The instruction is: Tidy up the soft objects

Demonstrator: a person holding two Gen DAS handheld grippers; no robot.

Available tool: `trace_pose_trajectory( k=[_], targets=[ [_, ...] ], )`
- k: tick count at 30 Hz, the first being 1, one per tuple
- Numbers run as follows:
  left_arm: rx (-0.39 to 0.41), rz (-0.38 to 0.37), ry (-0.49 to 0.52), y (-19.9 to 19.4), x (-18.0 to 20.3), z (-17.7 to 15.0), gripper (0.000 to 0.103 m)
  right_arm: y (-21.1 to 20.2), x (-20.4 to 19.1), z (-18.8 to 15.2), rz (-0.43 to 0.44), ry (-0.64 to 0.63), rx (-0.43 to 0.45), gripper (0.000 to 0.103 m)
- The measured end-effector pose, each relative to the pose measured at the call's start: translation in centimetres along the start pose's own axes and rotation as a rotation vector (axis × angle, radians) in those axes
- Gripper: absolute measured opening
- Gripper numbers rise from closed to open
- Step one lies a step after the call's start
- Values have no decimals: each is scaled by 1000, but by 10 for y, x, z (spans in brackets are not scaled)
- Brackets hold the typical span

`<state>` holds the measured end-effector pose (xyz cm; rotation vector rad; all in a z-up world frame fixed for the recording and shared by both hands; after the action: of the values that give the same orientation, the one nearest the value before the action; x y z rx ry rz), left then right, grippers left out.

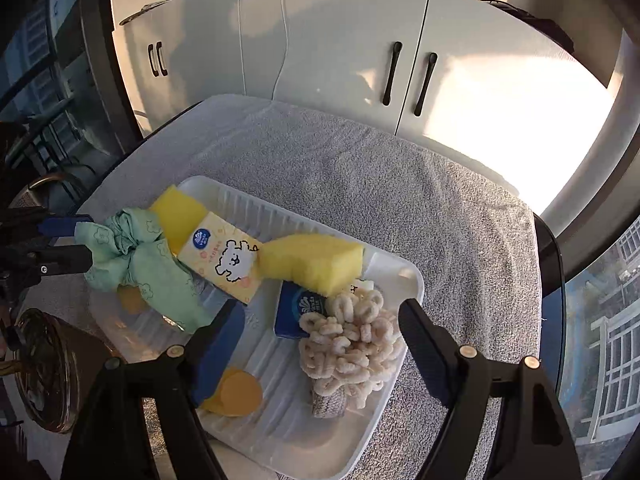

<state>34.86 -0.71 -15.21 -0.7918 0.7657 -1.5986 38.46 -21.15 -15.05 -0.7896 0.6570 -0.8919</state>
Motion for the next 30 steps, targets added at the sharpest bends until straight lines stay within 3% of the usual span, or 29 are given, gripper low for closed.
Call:
trace_pose_trajectory(
  k=[9,14,19,24,30],
  targets=[
    [22,186,-130,4,-58,-23,59,-26,67,-53,-88,271,49,81],
    [40,175,-258,-7,-91,-52,59,-51,95,-105,-130,429,93,81],
    [99,102,-322,-26,-100,-68,59,-74,93,-154,-174,484,127,81],
    [133,179,-302,-40,-104,-84,59,-87,78,-192,-199,500,130,81],
    [118,246,-303,-55,-111,-119,59,-104,62,-232,-212,555,139,81]
  ],
)
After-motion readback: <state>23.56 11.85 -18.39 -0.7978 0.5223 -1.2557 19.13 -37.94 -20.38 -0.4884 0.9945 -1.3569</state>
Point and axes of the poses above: each gripper's, at about its wrist camera, not at the fingertips, and y roughly the way its jaws point, x to its right, z to its top, the point moved 7 cm from there along y, roughly the way its jaws point, and after that the axes turned 15 degrees about z, right-handed, at the moved point
